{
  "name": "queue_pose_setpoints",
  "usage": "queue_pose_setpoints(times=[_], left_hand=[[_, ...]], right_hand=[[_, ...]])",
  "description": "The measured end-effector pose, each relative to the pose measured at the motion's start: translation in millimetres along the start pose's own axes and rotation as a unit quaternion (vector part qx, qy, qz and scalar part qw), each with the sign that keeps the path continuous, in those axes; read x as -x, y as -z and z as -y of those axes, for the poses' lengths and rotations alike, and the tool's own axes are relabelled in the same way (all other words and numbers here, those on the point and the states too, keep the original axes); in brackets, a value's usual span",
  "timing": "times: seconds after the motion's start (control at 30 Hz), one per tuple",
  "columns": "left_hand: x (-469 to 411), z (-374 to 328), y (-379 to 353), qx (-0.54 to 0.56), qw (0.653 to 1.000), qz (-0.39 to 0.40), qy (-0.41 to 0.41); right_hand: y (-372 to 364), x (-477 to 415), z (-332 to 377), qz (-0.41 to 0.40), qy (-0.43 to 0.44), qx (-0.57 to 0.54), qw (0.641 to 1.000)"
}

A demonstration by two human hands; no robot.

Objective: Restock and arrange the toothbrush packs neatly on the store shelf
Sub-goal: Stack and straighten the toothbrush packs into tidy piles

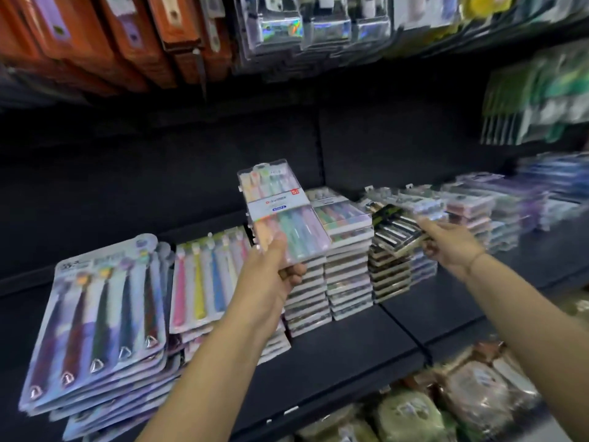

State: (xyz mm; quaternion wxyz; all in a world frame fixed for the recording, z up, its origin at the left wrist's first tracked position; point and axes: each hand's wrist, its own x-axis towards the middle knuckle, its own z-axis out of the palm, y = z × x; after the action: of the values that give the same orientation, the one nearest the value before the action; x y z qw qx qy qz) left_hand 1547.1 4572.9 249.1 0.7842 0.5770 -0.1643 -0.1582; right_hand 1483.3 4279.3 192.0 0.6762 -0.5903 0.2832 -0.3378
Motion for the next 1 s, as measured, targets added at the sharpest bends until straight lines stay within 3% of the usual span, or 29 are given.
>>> queue_pose_setpoints(times=[0.17, 0.27, 0.4, 0.53, 0.57, 0.63, 0.7, 0.77, 0.87, 0.93, 1.0], left_hand=[[0, 3, 2, -0.006, 1.000, -0.001, 0.015], [1, 4, 4, -0.002, 1.000, 0.008, 0.025], [2, 10, 6, 0.011, 0.999, 0.014, 0.034], [4, 11, 11, 0.031, 0.999, 0.026, 0.031], [4, 11, 12, 0.037, 0.998, 0.028, 0.031], [1, 11, 9, 0.043, 0.998, 0.029, 0.031], [1, 11, -1, 0.037, 0.998, 0.044, 0.031], [1, 10, -10, 0.020, 0.996, 0.082, 0.016], [3, 2, -18, -0.077, 0.990, 0.109, -0.036], [-1, -4, -18, -0.205, 0.972, 0.065, -0.097], [-8, -6, -9, -0.325, 0.931, -0.024, -0.166]], right_hand=[[-14, -2, -16, 0.019, -0.061, -0.135, 0.989], [-22, 4, -16, 0.014, -0.062, -0.153, 0.986], [-35, 14, -15, -0.036, -0.054, -0.042, 0.997], [-42, 44, -3, -0.114, 0.057, 0.056, 0.990], [-47, 60, 5, -0.100, 0.088, 0.046, 0.990], [-64, 97, 23, 0.013, 0.110, 0.024, 0.994], [-83, 125, 37, 0.153, 0.072, 0.036, 0.985], [-95, 133, 42, 0.212, 0.055, 0.031, 0.975], [-99, 125, 50, 0.197, 0.074, -0.004, 0.978], [-96, 112, 57, 0.175, 0.084, -0.022, 0.981], [-93, 99, 64, 0.152, 0.090, -0.015, 0.984]])
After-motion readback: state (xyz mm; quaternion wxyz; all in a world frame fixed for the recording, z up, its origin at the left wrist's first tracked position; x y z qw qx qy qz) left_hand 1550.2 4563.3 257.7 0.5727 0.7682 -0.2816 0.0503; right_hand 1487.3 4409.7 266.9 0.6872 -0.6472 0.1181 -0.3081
